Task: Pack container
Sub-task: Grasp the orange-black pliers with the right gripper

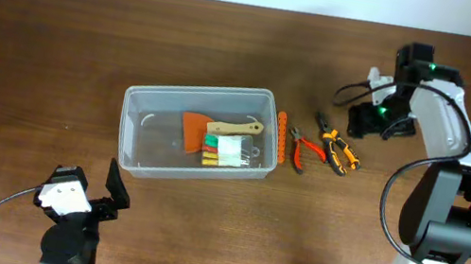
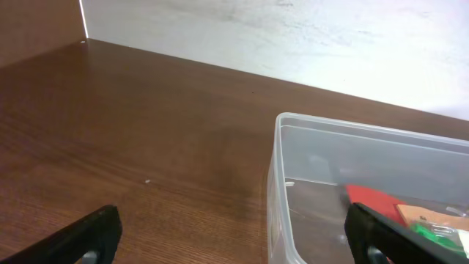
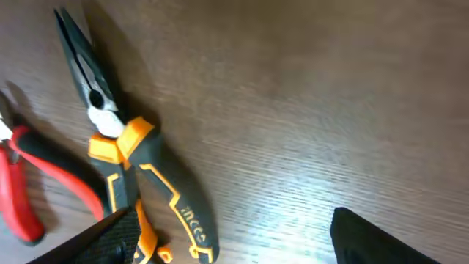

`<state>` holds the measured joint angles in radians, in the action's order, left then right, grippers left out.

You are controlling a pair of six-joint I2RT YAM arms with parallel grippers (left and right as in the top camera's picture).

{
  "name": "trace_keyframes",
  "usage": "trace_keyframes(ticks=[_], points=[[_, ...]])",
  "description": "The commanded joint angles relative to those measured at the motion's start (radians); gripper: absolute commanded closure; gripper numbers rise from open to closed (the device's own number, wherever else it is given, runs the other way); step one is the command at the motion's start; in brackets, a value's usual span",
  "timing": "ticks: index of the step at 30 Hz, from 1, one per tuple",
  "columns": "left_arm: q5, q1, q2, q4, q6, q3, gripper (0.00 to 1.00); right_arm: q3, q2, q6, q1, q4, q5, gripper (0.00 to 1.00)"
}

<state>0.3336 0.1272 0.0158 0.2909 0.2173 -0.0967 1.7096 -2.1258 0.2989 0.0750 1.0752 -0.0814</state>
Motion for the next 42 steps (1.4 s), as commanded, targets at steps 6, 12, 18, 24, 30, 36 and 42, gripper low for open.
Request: trace_keyframes(ticks=[6,12,18,24,30,36,42], points=[[0.003,0.004,-0.004,0.001,-0.009,0.004,0.01,-0.134,0.024,0.045,-0.005,-0.066,-0.02,0.17],[0.003,0.004,-0.004,0.001,-0.009,0.004,0.01,-0.191,0.024,0.04,-0.005,-0.118,-0.021,0.23],[0.003,0.004,-0.004,0.001,-0.009,0.004,0.01,-0.224,0.024,0.001,-0.016,-0.144,-0.023,0.35],[0.003,0.004,-0.004,0.001,-0.009,0.004,0.01,-0.246,0.024,-0.021,-0.064,-0.158,-0.012,0.51],[0.003,0.004,-0.004,0.001,-0.009,0.004,0.01,-0.243,0.027,-0.113,-0.072,-0.151,-0.012,0.76],[0.003,0.004,-0.004,0.001,-0.009,0.004,0.01,-0.109,0.072,-0.231,-0.033,-0.024,-0.014,0.96],[0.003,0.004,-0.004,0.001,-0.009,0.004,0.01,0.209,0.167,-0.23,-0.065,0.209,-0.027,0.95]])
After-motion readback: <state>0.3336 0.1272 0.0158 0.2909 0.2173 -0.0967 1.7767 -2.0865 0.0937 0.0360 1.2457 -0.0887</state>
